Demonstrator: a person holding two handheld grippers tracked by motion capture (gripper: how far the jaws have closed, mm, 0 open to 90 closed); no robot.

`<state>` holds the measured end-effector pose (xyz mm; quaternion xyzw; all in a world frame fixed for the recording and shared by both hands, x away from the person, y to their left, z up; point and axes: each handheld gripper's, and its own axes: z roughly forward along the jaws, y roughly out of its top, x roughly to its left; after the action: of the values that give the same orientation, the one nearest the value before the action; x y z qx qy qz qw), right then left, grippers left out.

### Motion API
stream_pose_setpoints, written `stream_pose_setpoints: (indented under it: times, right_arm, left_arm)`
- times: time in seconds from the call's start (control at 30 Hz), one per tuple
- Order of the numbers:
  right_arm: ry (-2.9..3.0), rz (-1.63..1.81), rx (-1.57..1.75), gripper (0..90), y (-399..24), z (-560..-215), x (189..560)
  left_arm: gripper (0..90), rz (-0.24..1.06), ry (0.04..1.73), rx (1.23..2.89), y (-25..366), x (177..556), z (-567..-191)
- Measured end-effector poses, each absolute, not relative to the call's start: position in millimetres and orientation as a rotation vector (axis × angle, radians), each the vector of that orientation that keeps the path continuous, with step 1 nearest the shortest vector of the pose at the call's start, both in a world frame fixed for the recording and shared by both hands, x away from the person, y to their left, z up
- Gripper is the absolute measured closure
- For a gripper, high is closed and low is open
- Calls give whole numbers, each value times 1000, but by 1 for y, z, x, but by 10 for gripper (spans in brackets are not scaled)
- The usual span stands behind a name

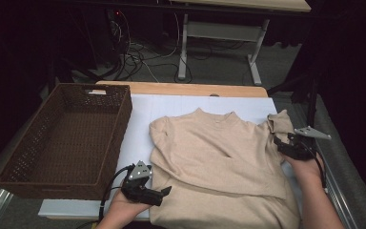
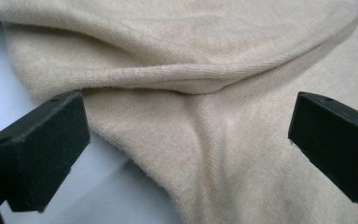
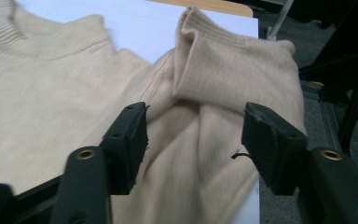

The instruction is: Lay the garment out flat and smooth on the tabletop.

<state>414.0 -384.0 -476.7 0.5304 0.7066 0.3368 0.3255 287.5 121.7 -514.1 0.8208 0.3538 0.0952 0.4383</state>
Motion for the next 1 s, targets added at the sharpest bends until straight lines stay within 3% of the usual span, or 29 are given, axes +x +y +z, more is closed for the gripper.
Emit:
stream_pose_setpoints:
  times: [0.17, 0.2, 0.23, 0.27, 0.33, 0.6, 0.63, 0.7, 0.73, 0.77, 0.87, 1.0]
  right_arm:
    - [1849, 870, 1424, 458, -377, -486, 452]
    - [1854, 850, 1430, 521, -377, -488, 458]
    - [1853, 823, 1412, 690, -377, -491, 462]
    - [1843, 796, 1398, 784, -378, -491, 463]
    - [1810, 806, 1405, 827, -386, -488, 461]
    - [1567, 749, 1535, 822, -472, -465, 422]
    - [1535, 742, 1564, 796, -485, -463, 415]
    - [1523, 733, 1576, 591, -500, -459, 401]
    - [1508, 739, 1574, 516, -501, -456, 396]
    - [1506, 767, 1557, 496, -498, -453, 392]
    - [1614, 849, 1477, 496, -474, -452, 388]
    - [1791, 885, 1436, 472, -436, -474, 401]
  left_arm:
    - [0, 243, 873, 2064, 122, 283, -516]
    - [0, 241, 869, 2064, 122, 281, -515]
    - [0, 246, 865, 2063, 122, 280, -515]
    - [0, 251, 861, 2065, 121, 280, -514]
    - [0, 255, 858, 2065, 121, 278, -513]
    - [0, 274, 860, 2057, 124, 277, -511]
    - [0, 272, 861, 2057, 124, 277, -511]
    - [0, 272, 857, 2055, 123, 277, -510]
    - [0, 273, 855, 2056, 122, 278, -510]
    - [0, 270, 853, 2055, 121, 278, -510]
    - [0, 268, 844, 2060, 116, 280, -510]
    - [0, 267, 821, 2079, 109, 277, -510]
